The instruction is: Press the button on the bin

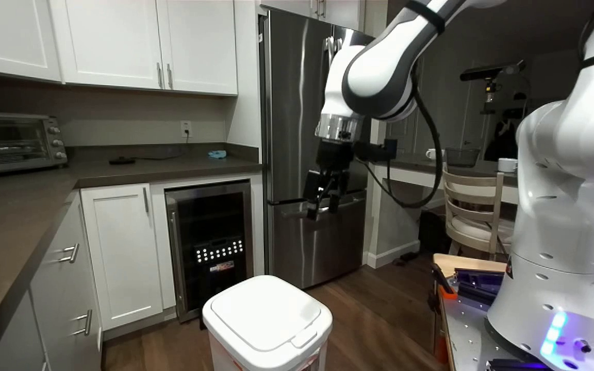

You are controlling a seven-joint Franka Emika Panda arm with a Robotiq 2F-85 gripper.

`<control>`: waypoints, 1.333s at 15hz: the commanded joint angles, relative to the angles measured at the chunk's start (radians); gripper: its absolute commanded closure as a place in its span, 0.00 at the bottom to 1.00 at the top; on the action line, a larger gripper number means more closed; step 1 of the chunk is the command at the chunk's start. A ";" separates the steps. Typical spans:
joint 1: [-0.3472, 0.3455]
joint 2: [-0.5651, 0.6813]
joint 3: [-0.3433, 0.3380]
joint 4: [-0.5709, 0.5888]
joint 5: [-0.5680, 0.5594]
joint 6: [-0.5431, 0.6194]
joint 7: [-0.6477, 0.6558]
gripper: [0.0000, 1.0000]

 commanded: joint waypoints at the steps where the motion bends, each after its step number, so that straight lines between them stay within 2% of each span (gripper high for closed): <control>1: 0.002 0.263 0.025 0.077 -0.011 0.096 -0.023 0.00; 5: -0.001 0.527 0.051 0.173 -0.056 0.245 -0.006 0.00; 8: 0.012 0.723 0.029 0.267 -0.129 0.361 0.005 0.00; 12: -0.009 0.978 0.030 0.446 -0.117 0.395 0.001 0.00; 15: 0.012 1.112 -0.013 0.562 -0.090 0.383 0.066 0.00; 16: 0.006 1.144 -0.014 0.593 -0.083 0.376 0.075 0.11; 17: 0.010 1.169 -0.025 0.619 -0.074 0.365 0.092 0.13; 19: 0.016 1.208 -0.040 0.658 -0.061 0.355 0.118 0.37; 20: 0.019 1.224 -0.046 0.673 -0.055 0.353 0.129 0.39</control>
